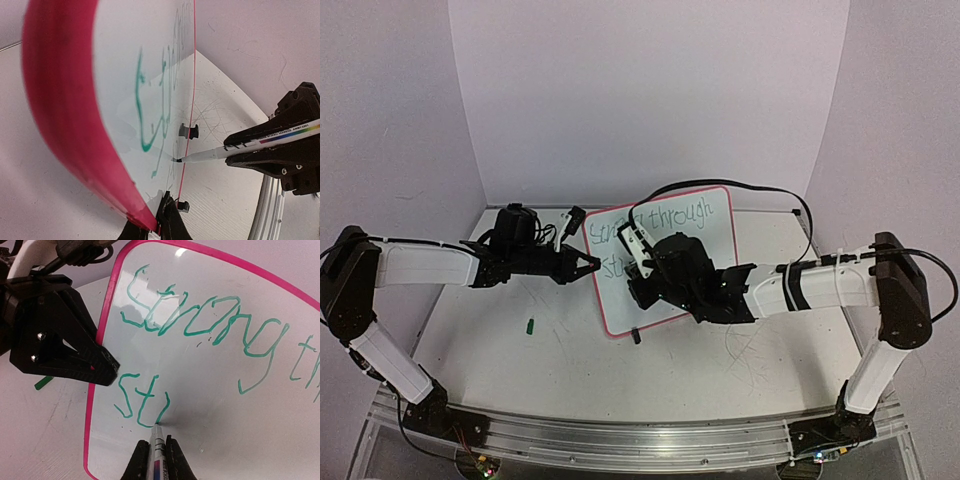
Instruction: Write a sentence on the whiteboard
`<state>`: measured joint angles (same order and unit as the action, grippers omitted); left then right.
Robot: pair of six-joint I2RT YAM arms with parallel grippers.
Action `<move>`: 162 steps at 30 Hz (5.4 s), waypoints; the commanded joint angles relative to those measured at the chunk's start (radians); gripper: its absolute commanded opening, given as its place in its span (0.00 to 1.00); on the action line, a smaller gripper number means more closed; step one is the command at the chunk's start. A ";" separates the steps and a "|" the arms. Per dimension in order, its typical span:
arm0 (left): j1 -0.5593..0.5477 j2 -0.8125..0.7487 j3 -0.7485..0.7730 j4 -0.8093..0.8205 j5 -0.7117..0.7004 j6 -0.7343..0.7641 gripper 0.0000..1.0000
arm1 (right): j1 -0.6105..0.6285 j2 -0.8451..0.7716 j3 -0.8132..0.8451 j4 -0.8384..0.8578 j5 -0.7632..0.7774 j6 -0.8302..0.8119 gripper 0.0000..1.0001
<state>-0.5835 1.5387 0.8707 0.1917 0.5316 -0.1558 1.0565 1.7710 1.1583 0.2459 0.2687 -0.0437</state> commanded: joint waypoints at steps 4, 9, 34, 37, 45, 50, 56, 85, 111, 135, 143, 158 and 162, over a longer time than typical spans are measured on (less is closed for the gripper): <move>0.019 0.006 0.013 -0.064 -0.196 0.096 0.00 | -0.022 0.024 0.061 0.039 0.063 0.011 0.00; 0.019 0.008 0.010 -0.064 -0.197 0.096 0.00 | -0.027 0.029 0.073 0.041 0.074 0.011 0.00; 0.019 0.020 0.020 -0.064 -0.194 0.097 0.00 | -0.078 -0.085 -0.022 0.097 -0.098 -0.003 0.00; 0.019 0.017 0.021 -0.065 -0.196 0.096 0.00 | -0.078 -0.065 -0.009 0.098 -0.120 -0.009 0.00; 0.020 0.030 0.025 -0.065 -0.191 0.098 0.00 | -0.076 -0.049 -0.002 0.104 -0.130 -0.013 0.00; 0.019 0.026 0.025 -0.066 -0.194 0.099 0.00 | -0.076 -0.041 0.002 0.105 -0.106 -0.009 0.00; 0.020 0.025 0.023 -0.067 -0.194 0.100 0.00 | -0.076 -0.033 0.010 0.105 -0.064 -0.007 0.00; 0.019 0.021 0.020 -0.069 -0.196 0.101 0.00 | -0.045 -0.045 -0.066 0.046 -0.039 0.055 0.00; 0.019 0.021 0.017 -0.068 -0.193 0.101 0.00 | -0.072 -0.016 0.024 0.056 0.049 0.025 0.00; 0.019 0.026 0.019 -0.070 -0.199 0.102 0.00 | -0.059 -0.101 -0.089 -0.011 0.081 0.070 0.00; 0.019 0.031 0.024 -0.069 -0.196 0.103 0.00 | -0.069 -0.221 -0.144 0.114 -0.120 0.011 0.00; 0.019 0.033 0.028 -0.069 -0.193 0.102 0.00 | -0.071 -0.151 -0.092 0.085 -0.129 -0.028 0.00; 0.019 0.032 0.027 -0.069 -0.193 0.102 0.00 | -0.071 -0.138 -0.086 0.084 -0.125 -0.025 0.00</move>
<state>-0.5838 1.5406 0.8768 0.1829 0.5316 -0.1532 0.9886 1.6099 1.0289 0.3203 0.1510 -0.0639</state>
